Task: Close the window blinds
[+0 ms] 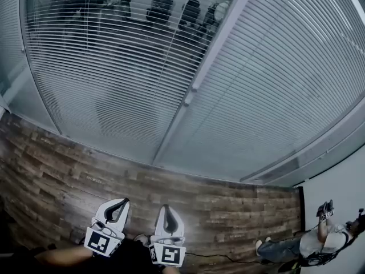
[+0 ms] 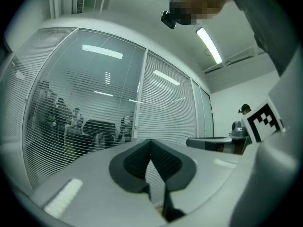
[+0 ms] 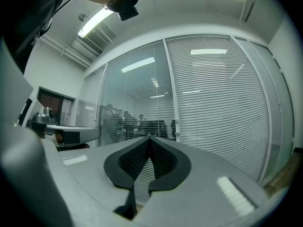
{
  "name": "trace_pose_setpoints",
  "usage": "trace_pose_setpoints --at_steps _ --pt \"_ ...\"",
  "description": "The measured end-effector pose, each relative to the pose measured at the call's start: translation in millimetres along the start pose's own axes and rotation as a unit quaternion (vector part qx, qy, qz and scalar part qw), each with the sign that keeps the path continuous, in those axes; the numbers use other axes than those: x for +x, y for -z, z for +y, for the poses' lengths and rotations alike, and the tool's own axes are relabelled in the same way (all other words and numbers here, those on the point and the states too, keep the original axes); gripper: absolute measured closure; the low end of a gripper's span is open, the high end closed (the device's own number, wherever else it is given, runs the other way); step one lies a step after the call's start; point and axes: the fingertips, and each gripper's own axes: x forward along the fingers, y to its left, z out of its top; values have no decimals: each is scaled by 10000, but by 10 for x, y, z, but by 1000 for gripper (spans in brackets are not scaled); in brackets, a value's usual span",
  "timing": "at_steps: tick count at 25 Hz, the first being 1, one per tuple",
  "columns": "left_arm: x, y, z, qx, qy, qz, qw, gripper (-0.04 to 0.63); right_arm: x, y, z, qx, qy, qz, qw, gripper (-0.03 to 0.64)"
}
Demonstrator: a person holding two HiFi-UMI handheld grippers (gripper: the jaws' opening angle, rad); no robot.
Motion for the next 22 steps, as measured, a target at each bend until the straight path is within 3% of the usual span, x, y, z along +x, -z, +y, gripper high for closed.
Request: trace_pose_setpoints --at_steps 13,18,22 --pt "221 63 -436 268 -400 -120 9988 594 -121 -11 -507 64 -396 -143 9991 614" --pt "392 61 -608 241 -245 -69 9994 594 -51 49 -512 47 -627 12 9980 614" --pt "591 63 -507 244 -182 -58 9995 594 127 48 -507 85 -645 9 9979 612"
